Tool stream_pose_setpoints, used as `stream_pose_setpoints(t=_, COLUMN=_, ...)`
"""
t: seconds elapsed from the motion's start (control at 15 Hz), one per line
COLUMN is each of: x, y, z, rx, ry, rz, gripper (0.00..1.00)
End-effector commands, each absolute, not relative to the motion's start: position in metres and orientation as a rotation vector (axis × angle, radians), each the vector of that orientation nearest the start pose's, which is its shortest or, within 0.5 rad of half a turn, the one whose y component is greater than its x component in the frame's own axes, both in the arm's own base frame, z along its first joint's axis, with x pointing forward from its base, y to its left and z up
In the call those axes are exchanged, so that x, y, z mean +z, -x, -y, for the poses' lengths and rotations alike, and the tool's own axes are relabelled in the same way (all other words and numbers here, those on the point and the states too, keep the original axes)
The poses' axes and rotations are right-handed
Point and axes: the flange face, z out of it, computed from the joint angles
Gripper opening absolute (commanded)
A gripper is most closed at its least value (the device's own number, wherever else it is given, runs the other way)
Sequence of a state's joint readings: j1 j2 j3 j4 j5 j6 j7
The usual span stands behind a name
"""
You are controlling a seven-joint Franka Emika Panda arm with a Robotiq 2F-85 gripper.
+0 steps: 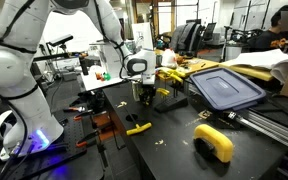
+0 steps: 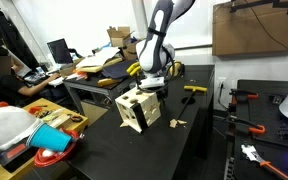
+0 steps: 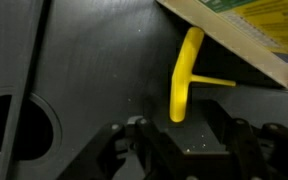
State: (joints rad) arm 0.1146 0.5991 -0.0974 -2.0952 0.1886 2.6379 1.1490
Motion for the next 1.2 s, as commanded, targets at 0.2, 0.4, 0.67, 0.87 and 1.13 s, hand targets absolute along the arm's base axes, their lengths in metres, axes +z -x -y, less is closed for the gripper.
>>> stream_pose_setpoints(t=0.2, x=0.138, y=-0.571, z=-0.008, rx=0.141, ry=2.447, rz=-1.922, gripper=0.05)
stream_pose_setpoints(t=0.4, x=0.15, y=-0.562, z=-0.003, rx=0.166, ry=2.454, rz=-1.912, gripper=0.04)
stream_pose_setpoints(t=0.67, x=0.171, y=-0.543, z=0.013, rx=0.183, ry=2.518, rz=-1.913, gripper=0.04)
stream_pose_setpoints(t=0.87, x=0.193, y=-0.525, z=0.03, rx=0.222, ry=2.639, rz=-1.914, gripper=0.04)
stream_pose_setpoints(t=1.13, x=0.227, y=-0.503, z=0.043, rx=0.31, ry=2.863, rz=-1.829, gripper=0.04)
